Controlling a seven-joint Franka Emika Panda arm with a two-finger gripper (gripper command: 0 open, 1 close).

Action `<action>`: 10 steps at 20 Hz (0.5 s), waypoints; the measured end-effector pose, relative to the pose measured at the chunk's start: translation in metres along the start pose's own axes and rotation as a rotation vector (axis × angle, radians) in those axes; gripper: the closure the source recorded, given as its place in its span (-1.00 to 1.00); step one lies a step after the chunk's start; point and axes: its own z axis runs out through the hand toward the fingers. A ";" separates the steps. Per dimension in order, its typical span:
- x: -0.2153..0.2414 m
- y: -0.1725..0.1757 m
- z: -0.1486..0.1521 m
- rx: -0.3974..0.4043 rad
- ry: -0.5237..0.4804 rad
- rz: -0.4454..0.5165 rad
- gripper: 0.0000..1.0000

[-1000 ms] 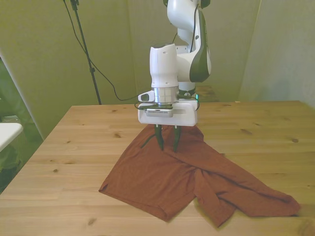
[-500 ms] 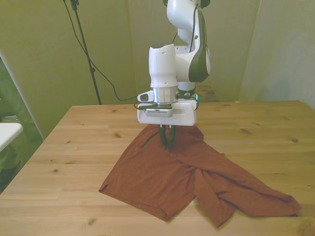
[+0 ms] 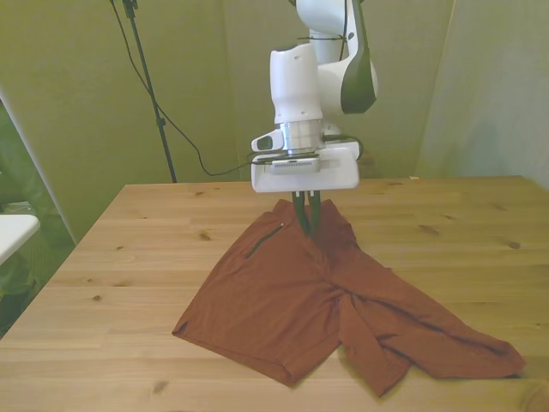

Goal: Unfold the shorts

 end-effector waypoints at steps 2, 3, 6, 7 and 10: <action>-0.021 -0.010 -0.010 0.012 -0.007 -0.048 1.00; -0.033 -0.016 -0.014 0.017 -0.012 -0.073 1.00; -0.072 -0.033 -0.026 0.034 -0.026 -0.155 1.00; -0.087 -0.039 -0.029 0.038 -0.033 -0.183 1.00; -0.133 -0.056 -0.035 0.044 -0.060 -0.273 1.00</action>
